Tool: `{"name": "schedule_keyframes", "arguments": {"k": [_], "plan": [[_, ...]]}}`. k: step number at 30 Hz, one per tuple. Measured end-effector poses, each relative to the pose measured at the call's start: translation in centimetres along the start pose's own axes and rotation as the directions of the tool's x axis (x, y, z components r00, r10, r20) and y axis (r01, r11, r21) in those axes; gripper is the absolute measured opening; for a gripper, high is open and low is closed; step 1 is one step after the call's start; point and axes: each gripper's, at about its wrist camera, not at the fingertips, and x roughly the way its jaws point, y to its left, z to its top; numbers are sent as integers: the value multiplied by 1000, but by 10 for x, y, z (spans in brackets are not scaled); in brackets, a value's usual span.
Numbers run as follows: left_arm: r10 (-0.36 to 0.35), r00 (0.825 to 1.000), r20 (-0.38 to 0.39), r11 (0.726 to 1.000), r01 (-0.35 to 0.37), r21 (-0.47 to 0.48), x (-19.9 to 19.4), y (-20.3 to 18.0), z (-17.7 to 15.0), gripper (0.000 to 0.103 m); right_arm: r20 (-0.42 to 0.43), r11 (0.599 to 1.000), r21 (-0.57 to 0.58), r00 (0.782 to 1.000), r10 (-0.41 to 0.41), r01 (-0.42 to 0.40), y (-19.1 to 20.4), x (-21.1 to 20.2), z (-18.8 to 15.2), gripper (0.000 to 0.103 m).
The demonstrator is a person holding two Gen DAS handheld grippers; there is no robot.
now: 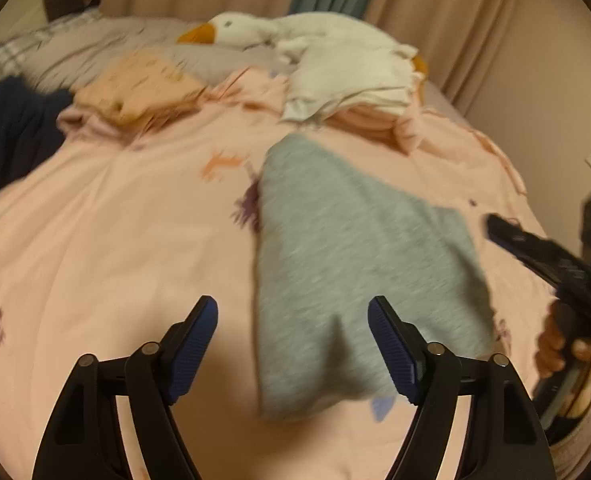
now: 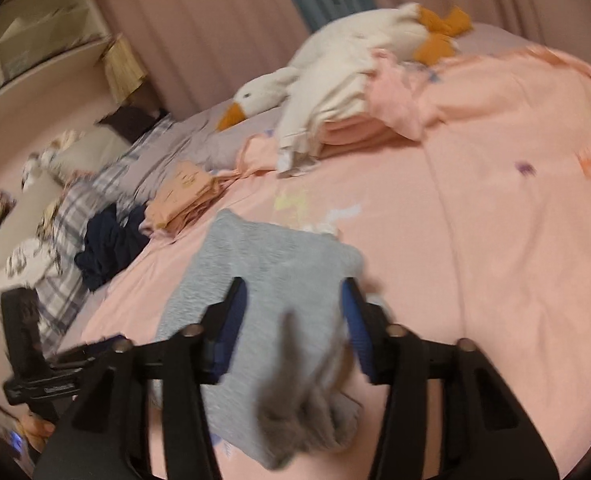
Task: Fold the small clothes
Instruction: 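Open both grippers and release the folded grey sweatshirt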
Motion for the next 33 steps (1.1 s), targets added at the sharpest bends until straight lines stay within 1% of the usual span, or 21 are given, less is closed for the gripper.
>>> {"name": "schedule_keyframes", "arguments": {"k": [1,2,3,4,5,6,7,8,9,10,12,14,16,17,18,19,21,24,26,30,33], "plan": [[-8,1000,5,1000,8,14,2,-5,2,70,-10,1000,-26,1000,-1,1,7,6,2,38],[-13,1000,7,1000,13,23,5,-9,3,67,-29,998,-62,1000,-7,5,14,15,3,32],[-15,1000,0,999,15,38,10,-13,3,61,-45,996,-85,999,-22,18,18,24,5,28],[-15,1000,-13,999,16,48,16,-16,2,53,-78,994,-101,996,-49,41,20,39,7,27],[-14,999,-34,998,16,55,23,-18,1,50,-104,994,-100,993,-62,52,19,48,8,25],[-13,998,-55,998,16,59,30,-18,-1,49,-130,993,-91,988,-83,72,15,58,9,23],[-8,997,-80,998,12,57,39,-17,-3,49,-173,991,-75,978,-118,106,9,73,8,22],[7,996,-88,998,-2,57,44,-15,-5,49,-197,989,-65,970,-142,132,4,81,7,19],[24,996,-91,998,-18,63,47,-13,-7,49,-223,985,-57,959,-174,165,-2,89,5,18],[30,995,-90,997,-24,67,49,-11,-8,49,-262,979,-46,943,-205,200,-10,99,2,18],[27,995,-94,998,-22,58,49,-8,-7,49,-291,981,-4,939,-185,192,-19,106,-1,19],[23,995,-96,999,-18,44,46,-7,-3,49,-284,983,35,945,-163,181,-24,103,1,19],[21,997,-78,999,-18,42,40,-9,0,49,-252,984,42,955,-155,170,-23,94,3,21],[17,998,-55,999,-15,45,35,-12,4,49,-221,988,31,965,-140,150,-18,84,3,25],[12,999,-41,999,-10,49,32,-14,6,49,-193,992,16,974,-122,128,-12,74,2,24],[8,999,-31,998,-6,55,30,-17,8,49,-160,996,-7,983,-86,86,-4,60,1,24],[11,1000,-23,998,-9,70,31,-23,13,49,-128,998,-47,991,-37,31,9,41,-6,24],[23,1000,-20,995,-21,96,40,-31,19,49,-127,989,-145,992,-10,-8,32,19,-26,24],[54,998,-45,993,-49,106,51,-33,19,49,-152,982,-189,988,-12,-17,39,13,-42,24],[95,993,-73,990,-86,114,62,-30,13,49,-205,966,-258,976,-74,19,37,18,-72,21],[107,991,-78,989,-98,108,63,-26,8,49,-216,968,-252,973,-79,23,31,21,-77,20]]}}
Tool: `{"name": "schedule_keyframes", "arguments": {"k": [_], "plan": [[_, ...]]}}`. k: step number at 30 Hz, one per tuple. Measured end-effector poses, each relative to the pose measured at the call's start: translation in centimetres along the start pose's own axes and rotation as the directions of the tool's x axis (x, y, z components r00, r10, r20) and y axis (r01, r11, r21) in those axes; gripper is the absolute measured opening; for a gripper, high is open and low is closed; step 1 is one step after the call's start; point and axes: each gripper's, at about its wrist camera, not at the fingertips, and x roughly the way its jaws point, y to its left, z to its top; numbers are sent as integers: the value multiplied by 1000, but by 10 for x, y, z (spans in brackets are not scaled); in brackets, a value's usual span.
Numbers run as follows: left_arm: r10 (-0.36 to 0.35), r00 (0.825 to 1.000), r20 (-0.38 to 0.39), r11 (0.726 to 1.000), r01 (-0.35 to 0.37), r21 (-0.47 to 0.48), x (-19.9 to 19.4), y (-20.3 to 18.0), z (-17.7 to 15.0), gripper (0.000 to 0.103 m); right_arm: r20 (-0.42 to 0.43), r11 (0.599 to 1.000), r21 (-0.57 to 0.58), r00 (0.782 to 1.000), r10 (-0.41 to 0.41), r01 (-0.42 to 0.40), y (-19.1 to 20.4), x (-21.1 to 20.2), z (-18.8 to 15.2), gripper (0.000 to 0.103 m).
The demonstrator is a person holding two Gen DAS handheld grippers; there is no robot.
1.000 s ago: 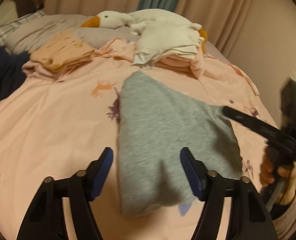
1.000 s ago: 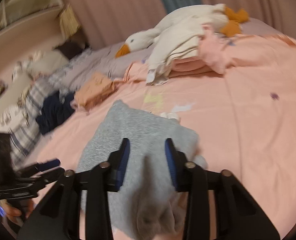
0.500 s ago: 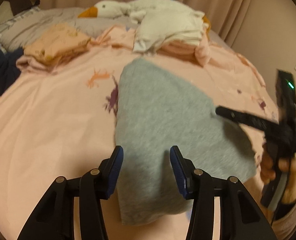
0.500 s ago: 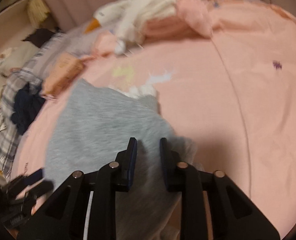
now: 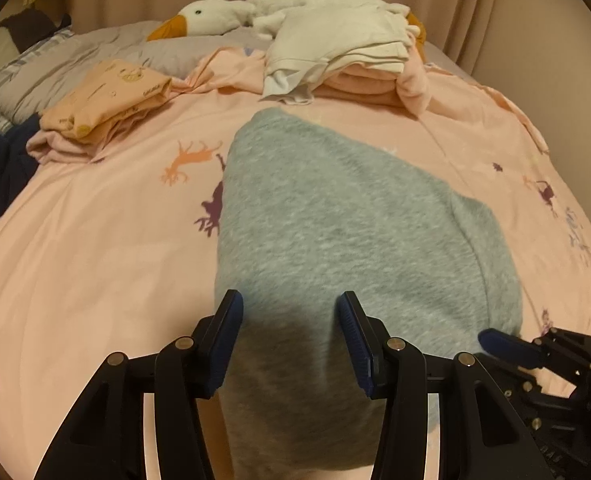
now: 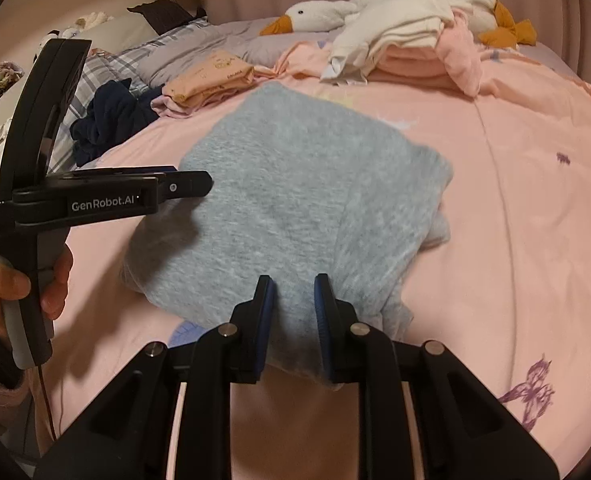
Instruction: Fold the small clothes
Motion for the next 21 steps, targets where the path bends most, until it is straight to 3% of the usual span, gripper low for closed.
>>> {"name": "schedule_keyframes", "arguments": {"k": [7,13,21], "plan": [[-7,1000,29,1000,8,-11,-22,1,-25,49,54,999,30,998,39,-41,3,-22,1,24],[3,999,33,1000,-3,-5,-16,-1,-37,49,11,999,52,1000,13,-13,0,-11,-11,20],[-13,1000,18,1000,13,-6,-23,0,-45,49,47,998,52,998,30,-33,4,-26,-5,23]]}}
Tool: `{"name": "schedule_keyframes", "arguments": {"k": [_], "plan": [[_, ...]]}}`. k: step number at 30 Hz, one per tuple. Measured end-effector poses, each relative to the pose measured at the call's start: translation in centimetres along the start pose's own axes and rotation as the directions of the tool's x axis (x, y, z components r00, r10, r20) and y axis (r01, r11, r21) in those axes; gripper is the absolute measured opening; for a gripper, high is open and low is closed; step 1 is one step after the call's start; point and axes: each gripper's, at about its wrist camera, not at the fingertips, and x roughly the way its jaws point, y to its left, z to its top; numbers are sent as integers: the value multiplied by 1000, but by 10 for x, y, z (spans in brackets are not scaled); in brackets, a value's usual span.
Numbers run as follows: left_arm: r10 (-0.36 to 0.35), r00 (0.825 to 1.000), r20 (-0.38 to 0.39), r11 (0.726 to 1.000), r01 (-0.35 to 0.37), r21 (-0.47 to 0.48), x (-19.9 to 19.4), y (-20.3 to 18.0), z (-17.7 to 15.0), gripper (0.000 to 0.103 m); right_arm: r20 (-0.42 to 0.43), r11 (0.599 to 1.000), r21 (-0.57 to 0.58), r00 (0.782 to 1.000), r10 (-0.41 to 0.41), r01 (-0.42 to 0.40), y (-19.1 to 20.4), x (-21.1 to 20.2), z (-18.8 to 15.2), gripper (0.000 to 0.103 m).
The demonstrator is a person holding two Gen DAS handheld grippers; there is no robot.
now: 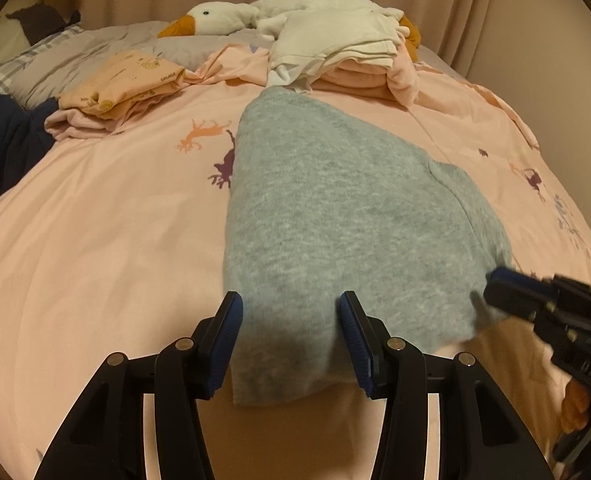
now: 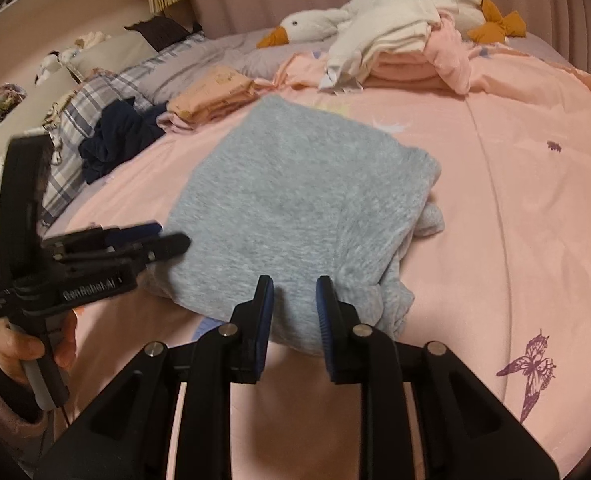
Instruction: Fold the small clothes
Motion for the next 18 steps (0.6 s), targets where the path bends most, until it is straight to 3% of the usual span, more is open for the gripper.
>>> {"name": "schedule_keyframes", "arguments": {"k": [4,9,14,18], "plan": [[-3,1000,-11,1000,3,-1,3,-1,-6,49,-50,1000,27,999,-13,14,-8,16,-3,20],[-25,999,-24,1000,25,-13,1,3,-11,49,-51,1000,19,999,-6,7,-6,13,0,21],[-34,999,-32,999,33,-26,0,5,-13,49,0,999,32,1000,12,-12,-8,5,23,22],[-35,999,-34,999,34,-29,0,5,-14,49,-16,995,94,1000,-22,23,-21,22,42,21]]}}
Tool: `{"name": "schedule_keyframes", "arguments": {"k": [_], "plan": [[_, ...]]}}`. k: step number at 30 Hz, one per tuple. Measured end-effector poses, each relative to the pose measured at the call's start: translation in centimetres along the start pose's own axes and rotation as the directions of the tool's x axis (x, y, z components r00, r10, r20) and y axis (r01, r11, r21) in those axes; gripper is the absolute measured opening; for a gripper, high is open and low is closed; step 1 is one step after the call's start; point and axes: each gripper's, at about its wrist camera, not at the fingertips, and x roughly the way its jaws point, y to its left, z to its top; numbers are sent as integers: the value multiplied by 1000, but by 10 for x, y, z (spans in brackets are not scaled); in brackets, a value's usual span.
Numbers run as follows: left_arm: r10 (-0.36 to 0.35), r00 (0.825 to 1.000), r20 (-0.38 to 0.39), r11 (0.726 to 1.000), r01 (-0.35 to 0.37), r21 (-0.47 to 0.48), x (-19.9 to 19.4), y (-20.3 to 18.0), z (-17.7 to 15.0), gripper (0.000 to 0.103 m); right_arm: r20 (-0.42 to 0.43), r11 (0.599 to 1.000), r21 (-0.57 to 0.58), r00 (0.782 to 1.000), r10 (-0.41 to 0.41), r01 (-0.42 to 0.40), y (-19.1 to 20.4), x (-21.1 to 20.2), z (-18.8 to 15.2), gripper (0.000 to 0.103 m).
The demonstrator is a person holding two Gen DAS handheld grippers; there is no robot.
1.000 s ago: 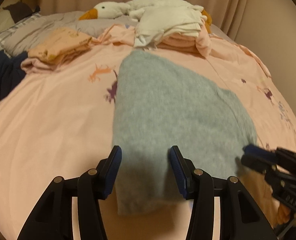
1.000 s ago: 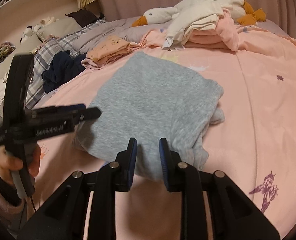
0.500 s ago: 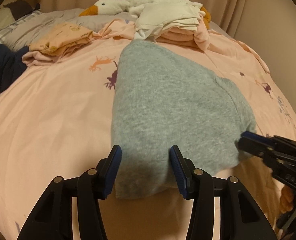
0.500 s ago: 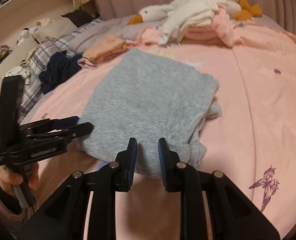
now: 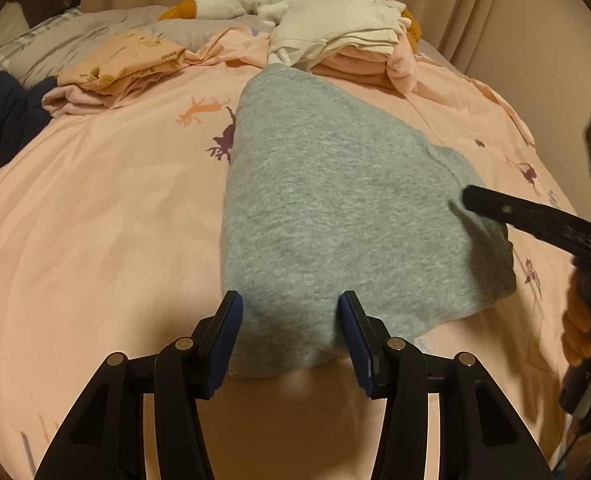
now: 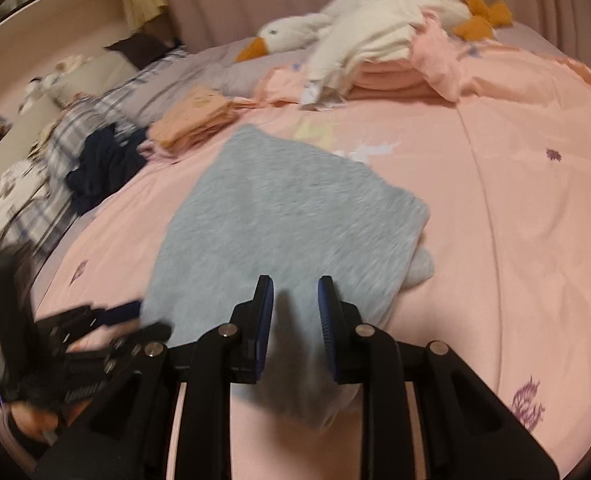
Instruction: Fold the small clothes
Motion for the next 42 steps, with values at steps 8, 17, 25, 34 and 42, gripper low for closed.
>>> {"name": "schedule_keyframes", "arguments": {"k": [8,17,25,34,42], "plan": [[1,1000,-4,1000,-1,-1,0,0,0,49,-35,1000,15,999,-17,18,0,8,-1,23],[25,1000,-10,1000,-25,-3,1,-3,0,49,-42,999,-36,999,-12,10,6,-10,-41,22],[45,999,-9,999,-45,-21,1,-4,0,49,-44,1000,8,999,0,0,2,-14,-50,22],[77,997,-22,997,-78,-23,-5,-11,0,49,-65,1000,29,998,-1,3,4,-19,-54,22],[140,989,-38,990,-140,13,-30,-24,-18,49,-68,999,35,998,-15,17,10,-45,-70,31]]}}
